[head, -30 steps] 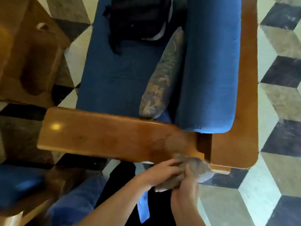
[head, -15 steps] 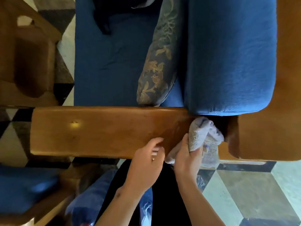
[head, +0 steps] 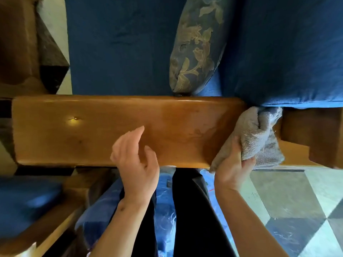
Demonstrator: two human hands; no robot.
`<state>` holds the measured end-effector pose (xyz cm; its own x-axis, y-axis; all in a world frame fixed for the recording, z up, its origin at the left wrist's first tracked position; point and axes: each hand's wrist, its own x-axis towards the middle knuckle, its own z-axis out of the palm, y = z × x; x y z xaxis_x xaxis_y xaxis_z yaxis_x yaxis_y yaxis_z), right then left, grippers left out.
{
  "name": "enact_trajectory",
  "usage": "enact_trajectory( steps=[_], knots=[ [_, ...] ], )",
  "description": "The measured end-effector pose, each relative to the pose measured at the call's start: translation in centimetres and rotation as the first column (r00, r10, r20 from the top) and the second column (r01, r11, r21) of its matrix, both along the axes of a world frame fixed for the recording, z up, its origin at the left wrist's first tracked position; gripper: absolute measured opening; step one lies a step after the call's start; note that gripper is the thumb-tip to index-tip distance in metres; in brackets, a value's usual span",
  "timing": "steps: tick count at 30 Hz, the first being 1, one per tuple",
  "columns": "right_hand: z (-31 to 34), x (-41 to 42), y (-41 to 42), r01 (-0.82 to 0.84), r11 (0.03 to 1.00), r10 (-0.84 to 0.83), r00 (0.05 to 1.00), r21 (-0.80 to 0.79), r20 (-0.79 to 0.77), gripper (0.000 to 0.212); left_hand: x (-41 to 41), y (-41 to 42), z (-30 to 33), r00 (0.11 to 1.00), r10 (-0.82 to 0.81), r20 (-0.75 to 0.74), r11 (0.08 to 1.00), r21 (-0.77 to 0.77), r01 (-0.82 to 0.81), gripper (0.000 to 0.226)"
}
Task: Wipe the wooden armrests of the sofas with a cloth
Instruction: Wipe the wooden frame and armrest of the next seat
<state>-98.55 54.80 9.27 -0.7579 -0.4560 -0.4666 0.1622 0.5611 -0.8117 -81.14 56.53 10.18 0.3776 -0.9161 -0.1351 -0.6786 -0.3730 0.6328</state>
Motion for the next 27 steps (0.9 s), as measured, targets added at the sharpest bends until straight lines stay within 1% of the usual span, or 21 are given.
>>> enact_trajectory(
  steps=[2, 3, 5, 7, 9, 11, 14, 18, 21, 24, 25, 27],
  knots=[
    [-0.2, 0.7, -0.2, 0.006, 1.000, -0.007, 0.999, -0.011, -0.036, 0.069, 1.8, 0.3, -0.8, 0.992, -0.038, 0.118, 0.999, 0.038, 0.033, 0.046],
    [-0.2, 1.1, -0.3, -0.001, 1.000, 0.000, 0.999, -0.008, -0.051, 0.074, 2.6, 0.5, -1.1, 0.985, -0.054, 0.164, 0.997, 0.056, 0.046, 0.046],
    [-0.4, 1.9, -0.3, -0.032, 0.999, 0.033, 0.995, 0.009, -0.091, 0.070, 4.0, 0.9, -1.5, 0.974, -0.068, 0.214, 0.996, 0.078, 0.053, 0.046],
    [-0.9, 3.1, 0.1, -0.085, 0.996, 0.087, 0.986, 0.017, -0.142, 0.065, 5.3, 1.4, -1.7, 0.977, -0.063, 0.202, 0.995, 0.088, 0.046, 0.045],
    [-1.2, 3.8, 0.3, -0.121, 0.993, 0.120, 0.978, 0.002, -0.171, 0.064, 5.8, 1.3, -1.6, 0.986, -0.049, 0.158, 0.996, 0.080, 0.037, 0.044],
    [-1.6, 5.2, 0.6, -0.150, 0.988, 0.145, 0.974, -0.018, -0.174, 0.061, 6.8, 1.4, -1.5, 0.992, -0.024, 0.124, 0.997, 0.070, 0.015, 0.044],
    [-2.1, 7.4, 0.8, -0.247, 0.969, 0.242, 0.956, -0.008, -0.167, 0.056, 8.1, 1.3, -1.4, 0.995, 0.016, 0.103, 0.999, 0.050, -0.021, 0.044],
    [-2.2, 11.9, 0.5, -0.341, 0.940, 0.337, 0.916, 0.019, -0.220, 0.082, 9.8, 1.4, -1.5, 0.998, 0.017, 0.068, 0.999, 0.034, -0.020, 0.045],
    [-1.9, 14.7, 0.3, -0.408, 0.913, 0.401, 0.884, 0.024, -0.240, 0.083, 10.9, 1.6, -1.7, 0.998, 0.016, 0.059, 1.000, 0.024, -0.017, 0.044],
    [-1.9, 16.1, 0.3, -0.477, 0.878, 0.463, 0.821, 0.046, -0.335, 0.078, 11.7, 1.9, -1.8, 0.999, 0.000, 0.041, 1.000, 0.011, 0.000, 0.045],
    [-2.0, 16.2, 0.3, -0.512, 0.856, 0.495, 0.779, 0.065, -0.385, 0.077, 11.7, 1.9, -1.7, 0.999, -0.020, 0.037, 1.000, 0.009, 0.019, 0.045],
    [-2.4, 15.9, 0.6, -0.621, 0.776, 0.592, 0.657, 0.111, -0.466, 0.076, 11.4, 1.8, -1.4, 0.998, -0.060, 0.025, 0.998, 0.012, 0.060, 0.045]
  ],
)
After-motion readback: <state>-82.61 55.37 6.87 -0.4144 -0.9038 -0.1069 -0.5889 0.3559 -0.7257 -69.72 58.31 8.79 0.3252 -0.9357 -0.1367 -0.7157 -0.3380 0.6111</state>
